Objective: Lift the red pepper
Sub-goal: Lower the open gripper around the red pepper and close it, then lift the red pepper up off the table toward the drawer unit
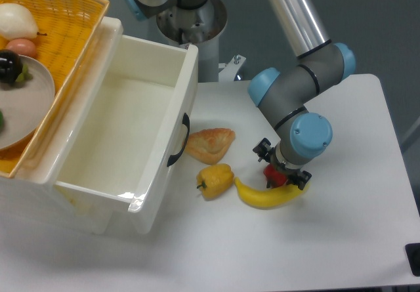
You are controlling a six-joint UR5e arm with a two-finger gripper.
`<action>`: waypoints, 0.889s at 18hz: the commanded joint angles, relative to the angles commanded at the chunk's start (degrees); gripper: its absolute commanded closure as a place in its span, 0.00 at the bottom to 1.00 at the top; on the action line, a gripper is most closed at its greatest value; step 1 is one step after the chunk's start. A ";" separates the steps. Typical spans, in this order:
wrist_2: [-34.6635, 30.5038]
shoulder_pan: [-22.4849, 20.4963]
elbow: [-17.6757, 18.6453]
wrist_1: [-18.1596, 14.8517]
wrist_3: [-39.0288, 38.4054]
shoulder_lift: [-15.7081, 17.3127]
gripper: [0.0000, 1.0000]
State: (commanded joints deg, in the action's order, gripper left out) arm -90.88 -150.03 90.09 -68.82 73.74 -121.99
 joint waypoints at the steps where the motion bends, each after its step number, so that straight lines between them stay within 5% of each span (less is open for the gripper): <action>1: 0.00 0.00 -0.17 0.00 0.00 0.00 0.12; 10: 0.09 -0.53 -0.97 -0.35 0.18 0.09 0.33; 16: -0.09 -0.53 -2.11 -1.05 2.02 1.14 0.36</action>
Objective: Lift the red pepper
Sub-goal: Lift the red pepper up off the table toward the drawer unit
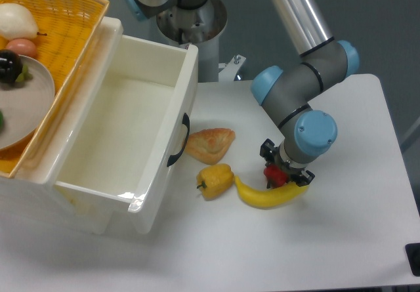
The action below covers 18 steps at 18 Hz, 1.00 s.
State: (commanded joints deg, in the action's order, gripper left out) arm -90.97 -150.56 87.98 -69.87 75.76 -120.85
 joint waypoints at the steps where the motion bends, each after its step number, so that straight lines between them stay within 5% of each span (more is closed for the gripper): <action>1: 0.00 0.09 0.09 0.00 0.00 0.18 0.36; 3: 0.00 0.09 0.09 0.00 0.09 0.27 0.46; 7: -0.09 0.00 -0.09 -0.18 2.45 1.58 0.46; 18: 0.00 2.19 -2.02 -9.57 9.66 9.84 0.47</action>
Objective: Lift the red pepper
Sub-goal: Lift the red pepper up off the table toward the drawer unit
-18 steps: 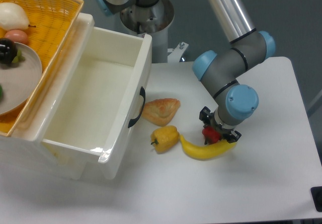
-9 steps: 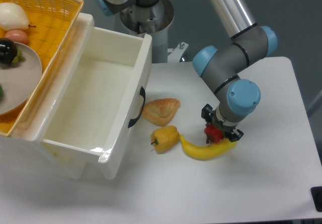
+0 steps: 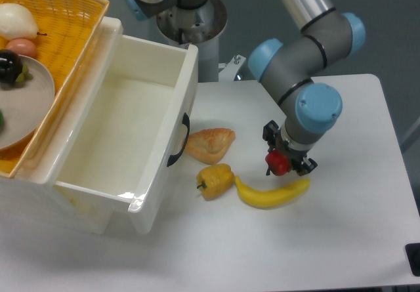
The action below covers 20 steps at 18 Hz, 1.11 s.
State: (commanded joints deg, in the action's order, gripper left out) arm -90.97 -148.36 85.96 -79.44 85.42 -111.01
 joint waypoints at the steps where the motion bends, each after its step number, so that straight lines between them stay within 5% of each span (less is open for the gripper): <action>1: -0.09 0.53 -0.17 -1.23 1.40 1.14 0.47; 6: 0.00 2.90 -1.67 -6.68 4.57 5.01 0.48; 20: 0.88 5.63 -1.23 -11.44 7.57 8.36 0.48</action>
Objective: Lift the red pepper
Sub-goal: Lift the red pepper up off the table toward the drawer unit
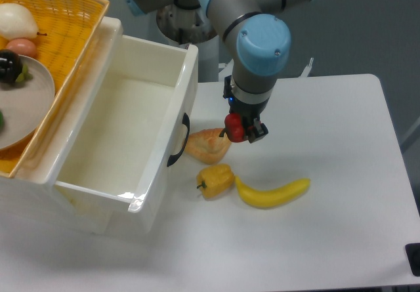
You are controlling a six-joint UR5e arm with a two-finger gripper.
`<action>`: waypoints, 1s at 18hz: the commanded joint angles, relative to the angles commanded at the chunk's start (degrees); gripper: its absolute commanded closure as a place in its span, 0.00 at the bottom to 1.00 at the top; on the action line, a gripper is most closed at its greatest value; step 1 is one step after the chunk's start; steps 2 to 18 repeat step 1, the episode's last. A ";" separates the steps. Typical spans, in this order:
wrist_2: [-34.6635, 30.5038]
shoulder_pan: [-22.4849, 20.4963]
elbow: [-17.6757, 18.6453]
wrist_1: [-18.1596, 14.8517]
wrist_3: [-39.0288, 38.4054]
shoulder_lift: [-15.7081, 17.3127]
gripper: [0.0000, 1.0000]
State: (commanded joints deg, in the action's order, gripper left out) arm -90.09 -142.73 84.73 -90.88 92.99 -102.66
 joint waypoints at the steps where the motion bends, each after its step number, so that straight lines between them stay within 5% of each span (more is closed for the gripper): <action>1: 0.00 -0.09 0.17 0.00 0.00 0.00 0.48; 18: 0.00 -0.09 0.17 0.00 0.00 0.00 0.48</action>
